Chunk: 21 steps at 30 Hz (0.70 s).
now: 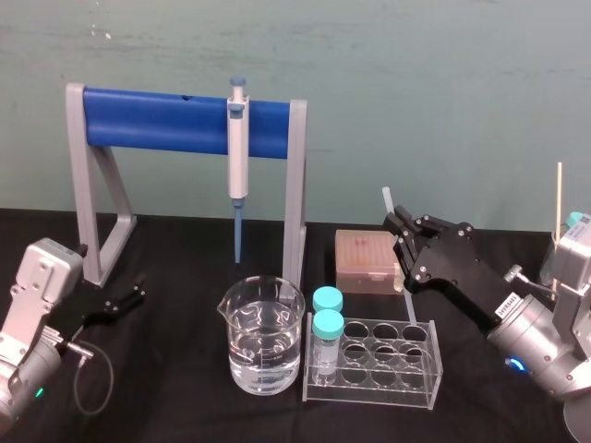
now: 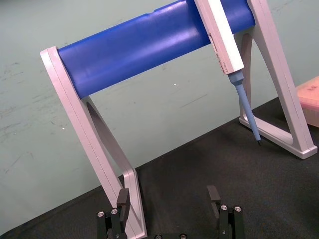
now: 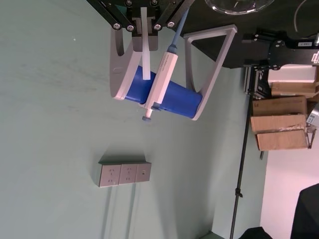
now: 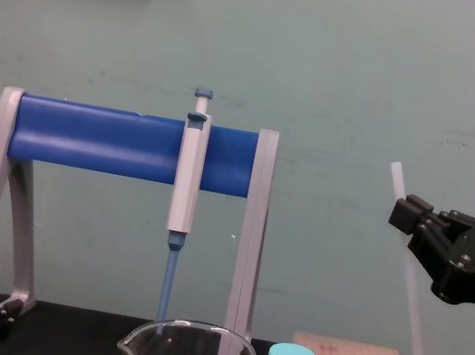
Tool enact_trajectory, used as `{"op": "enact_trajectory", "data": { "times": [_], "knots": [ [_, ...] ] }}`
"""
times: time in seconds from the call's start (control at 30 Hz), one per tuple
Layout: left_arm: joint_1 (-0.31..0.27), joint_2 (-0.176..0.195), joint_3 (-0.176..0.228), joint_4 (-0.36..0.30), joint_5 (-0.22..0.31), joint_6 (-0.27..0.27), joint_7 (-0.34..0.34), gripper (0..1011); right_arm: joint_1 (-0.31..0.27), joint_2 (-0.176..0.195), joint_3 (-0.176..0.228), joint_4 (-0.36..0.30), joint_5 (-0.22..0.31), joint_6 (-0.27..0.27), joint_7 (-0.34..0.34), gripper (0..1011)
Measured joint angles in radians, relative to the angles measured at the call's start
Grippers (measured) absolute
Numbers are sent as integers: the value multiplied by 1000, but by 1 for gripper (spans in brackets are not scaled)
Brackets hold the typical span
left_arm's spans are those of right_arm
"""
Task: Pick up the stirring rod with one hand, then place it down.
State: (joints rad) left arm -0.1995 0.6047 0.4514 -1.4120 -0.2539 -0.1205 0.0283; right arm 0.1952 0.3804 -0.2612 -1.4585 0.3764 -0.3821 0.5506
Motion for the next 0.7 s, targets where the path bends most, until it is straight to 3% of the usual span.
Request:
{"op": "enact_trajectory", "data": {
  "times": [0.7],
  "knots": [
    [0, 0, 0, 0, 0, 0, 0, 1001, -5, 3, -6, 5, 11, 13, 0, 58]
  ]
}}
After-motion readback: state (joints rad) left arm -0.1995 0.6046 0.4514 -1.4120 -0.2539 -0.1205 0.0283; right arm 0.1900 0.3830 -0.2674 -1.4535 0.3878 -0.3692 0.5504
